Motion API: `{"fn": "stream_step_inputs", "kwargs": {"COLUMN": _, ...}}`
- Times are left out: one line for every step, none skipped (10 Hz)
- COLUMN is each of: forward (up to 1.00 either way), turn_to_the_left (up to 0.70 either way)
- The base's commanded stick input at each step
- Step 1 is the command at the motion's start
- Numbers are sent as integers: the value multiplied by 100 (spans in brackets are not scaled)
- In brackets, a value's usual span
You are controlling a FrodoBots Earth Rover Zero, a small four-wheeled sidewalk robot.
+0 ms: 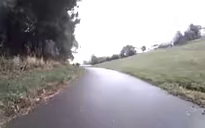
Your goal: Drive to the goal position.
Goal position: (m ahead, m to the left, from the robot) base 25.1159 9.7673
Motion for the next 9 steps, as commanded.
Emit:
{"fn": "stream_step_inputs", "kwargs": {"forward": 85, "turn_to_the_left": 0}}
{"fn": "stream_step_inputs", "kwargs": {"forward": 85, "turn_to_the_left": 0}}
{"fn": "stream_step_inputs", "kwargs": {"forward": 85, "turn_to_the_left": 0}}
{"fn": "stream_step_inputs", "kwargs": {"forward": 85, "turn_to_the_left": 0}}
{"fn": "stream_step_inputs", "kwargs": {"forward": 85, "turn_to_the_left": 0}}
{"fn": "stream_step_inputs", "kwargs": {"forward": 85, "turn_to_the_left": 0}}
{"fn": "stream_step_inputs", "kwargs": {"forward": 85, "turn_to_the_left": 0}}
{"fn": "stream_step_inputs", "kwargs": {"forward": 85, "turn_to_the_left": 0}}
{"fn": "stream_step_inputs", "kwargs": {"forward": 85, "turn_to_the_left": 0}}
